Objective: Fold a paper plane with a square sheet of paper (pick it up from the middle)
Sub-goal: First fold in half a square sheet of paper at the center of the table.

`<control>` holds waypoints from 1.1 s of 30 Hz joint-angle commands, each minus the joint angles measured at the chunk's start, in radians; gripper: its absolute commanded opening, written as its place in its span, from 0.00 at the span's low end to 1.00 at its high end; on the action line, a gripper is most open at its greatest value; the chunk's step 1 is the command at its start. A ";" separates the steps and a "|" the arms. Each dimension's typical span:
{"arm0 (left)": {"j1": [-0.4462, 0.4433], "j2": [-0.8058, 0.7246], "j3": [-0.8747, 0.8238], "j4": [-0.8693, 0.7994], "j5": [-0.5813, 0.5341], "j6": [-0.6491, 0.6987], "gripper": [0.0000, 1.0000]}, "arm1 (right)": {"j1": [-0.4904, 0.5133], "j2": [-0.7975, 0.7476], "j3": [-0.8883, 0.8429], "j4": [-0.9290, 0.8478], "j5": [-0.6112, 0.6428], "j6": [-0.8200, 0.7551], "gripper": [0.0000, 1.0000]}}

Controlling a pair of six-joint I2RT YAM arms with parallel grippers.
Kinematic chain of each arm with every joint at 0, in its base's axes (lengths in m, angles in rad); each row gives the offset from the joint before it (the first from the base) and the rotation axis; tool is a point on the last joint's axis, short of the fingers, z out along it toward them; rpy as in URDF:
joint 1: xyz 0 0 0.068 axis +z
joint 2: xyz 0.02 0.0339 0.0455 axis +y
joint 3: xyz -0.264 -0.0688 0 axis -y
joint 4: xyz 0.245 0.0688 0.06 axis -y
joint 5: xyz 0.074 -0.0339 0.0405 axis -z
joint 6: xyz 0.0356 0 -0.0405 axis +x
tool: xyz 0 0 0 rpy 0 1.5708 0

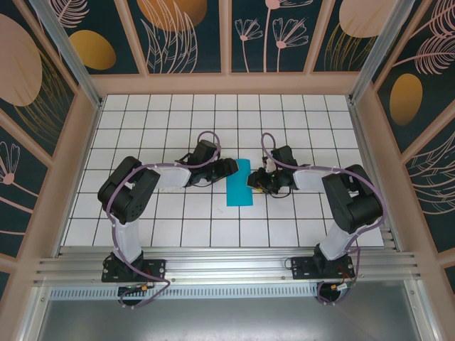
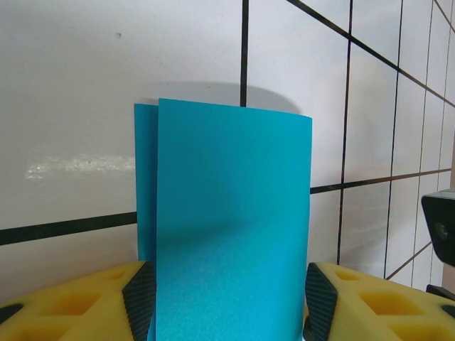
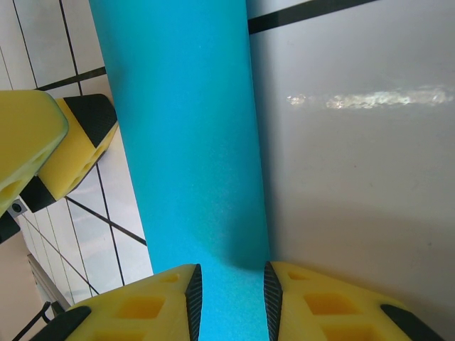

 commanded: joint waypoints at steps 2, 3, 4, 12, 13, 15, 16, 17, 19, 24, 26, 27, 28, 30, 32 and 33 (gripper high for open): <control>0.005 0.002 0.006 -0.013 -0.017 0.021 0.62 | 0.005 0.009 -0.010 0.010 0.001 -0.011 0.32; 0.006 0.004 0.006 -0.011 -0.012 0.022 0.62 | 0.004 0.011 -0.011 0.011 0.001 -0.012 0.32; 0.005 0.007 0.006 -0.010 -0.007 0.022 0.62 | 0.005 0.013 -0.010 0.011 0.001 -0.012 0.32; 0.006 0.017 0.001 0.023 0.046 0.010 0.61 | 0.005 0.010 -0.010 0.010 0.002 -0.011 0.31; 0.005 0.016 0.000 0.026 0.051 0.008 0.61 | 0.005 0.011 -0.011 0.010 0.003 -0.012 0.31; 0.006 0.012 -0.002 0.033 0.062 0.009 0.61 | 0.005 0.011 -0.012 0.011 0.003 -0.010 0.31; 0.005 0.010 -0.005 0.034 0.064 0.009 0.61 | 0.005 0.010 -0.013 0.011 0.002 -0.009 0.31; 0.006 0.007 -0.004 0.033 0.064 0.009 0.61 | 0.005 0.010 -0.014 0.013 0.002 -0.008 0.31; 0.005 0.005 -0.004 0.039 0.072 0.009 0.59 | 0.006 0.010 -0.014 0.014 0.001 -0.008 0.31; 0.005 0.001 -0.006 0.058 0.090 0.000 0.57 | 0.006 0.003 -0.013 0.010 0.004 -0.006 0.30; 0.006 -0.001 -0.010 0.065 0.095 -0.003 0.55 | 0.006 0.003 -0.013 0.008 0.005 -0.007 0.30; 0.005 -0.003 -0.015 0.076 0.101 -0.008 0.55 | 0.005 0.003 -0.014 0.007 0.005 -0.007 0.30; 0.005 -0.007 -0.021 0.089 0.110 -0.015 0.54 | 0.005 0.002 -0.013 0.007 0.005 -0.006 0.30; 0.006 -0.018 -0.055 0.127 0.136 -0.037 0.53 | 0.005 0.000 -0.013 0.006 0.006 -0.006 0.30; 0.005 -0.034 -0.091 0.176 0.160 -0.064 0.52 | 0.005 -0.003 -0.012 0.007 0.005 -0.004 0.30; 0.003 -0.042 -0.107 0.194 0.166 -0.077 0.52 | 0.006 -0.005 -0.011 0.006 0.005 -0.004 0.30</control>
